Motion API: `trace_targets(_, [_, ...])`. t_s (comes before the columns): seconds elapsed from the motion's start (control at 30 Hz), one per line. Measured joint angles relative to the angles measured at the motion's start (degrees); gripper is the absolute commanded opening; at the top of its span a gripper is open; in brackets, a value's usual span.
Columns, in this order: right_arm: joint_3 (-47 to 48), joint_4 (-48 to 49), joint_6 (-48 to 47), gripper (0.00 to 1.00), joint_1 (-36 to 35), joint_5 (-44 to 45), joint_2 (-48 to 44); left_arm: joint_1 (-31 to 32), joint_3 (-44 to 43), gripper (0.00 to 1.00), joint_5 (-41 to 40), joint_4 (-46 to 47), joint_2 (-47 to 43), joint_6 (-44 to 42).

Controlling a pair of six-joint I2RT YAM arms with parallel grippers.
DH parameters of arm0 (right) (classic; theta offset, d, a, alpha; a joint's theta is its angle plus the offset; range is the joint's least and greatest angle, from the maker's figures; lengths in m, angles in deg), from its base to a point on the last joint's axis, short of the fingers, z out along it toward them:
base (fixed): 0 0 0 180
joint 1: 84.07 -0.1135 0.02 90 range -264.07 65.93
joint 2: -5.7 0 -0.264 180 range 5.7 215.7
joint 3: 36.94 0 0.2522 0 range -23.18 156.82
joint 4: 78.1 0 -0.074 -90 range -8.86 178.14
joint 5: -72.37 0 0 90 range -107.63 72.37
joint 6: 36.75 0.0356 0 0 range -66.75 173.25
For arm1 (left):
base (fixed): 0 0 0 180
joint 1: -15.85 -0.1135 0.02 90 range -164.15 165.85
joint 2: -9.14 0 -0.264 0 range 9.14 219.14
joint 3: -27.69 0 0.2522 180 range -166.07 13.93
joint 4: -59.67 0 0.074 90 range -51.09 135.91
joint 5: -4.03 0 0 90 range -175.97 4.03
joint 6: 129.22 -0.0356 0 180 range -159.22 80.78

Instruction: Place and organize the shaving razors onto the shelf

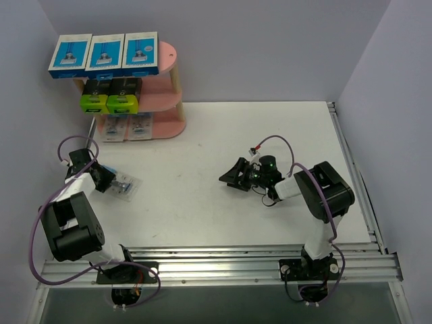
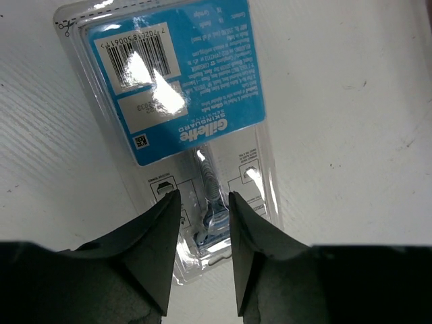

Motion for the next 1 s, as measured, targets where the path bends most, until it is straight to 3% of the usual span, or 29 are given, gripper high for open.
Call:
trace_targets(0.13, [0.0, 0.9, 0.2, 0.60, 0.1, -0.5, 0.5, 0.0, -0.3, 0.53, -0.6, -0.1, 2.5, 0.0])
trace_targets(0.5, [-1.2, 5.0, 1.9, 0.60, 0.9, -1.6, 1.6, 0.0, -3.6, 0.58, -1.7, 0.3, 8.2, -0.2])
trace_targets(0.63, [-2.5, 7.0, 2.8, 0.58, 1.0, -1.6, 1.6, 0.0, -4.1, 0.48, -1.6, 0.3, 8.9, -0.9])
trace_targets(0.67, [-2.9, 7.4, 3.1, 0.57, 1.0, -1.7, 1.6, 0.0, -4.2, 0.40, -1.4, 0.3, 9.1, -1.2])
trace_targets(0.8, [-4.2, 8.5, 4.0, 0.56, 1.0, -2.1, 1.1, 0.9, -4.3, 0.23, -1.1, 0.6, 9.2, -2.4])
trace_targets(0.83, [-4.6, 7.7, 4.0, 0.56, 1.0, -2.1, 0.5, 1.4, -4.4, 0.14, -1.1, 0.6, 9.2, -2.7])
trace_targets(1.0, [-5.2, -0.8, 2.2, 0.57, 1.0, -1.1, -5.8, 7.6, -4.9, 0.11, -3.7, 0.1, 9.2, -4.5])
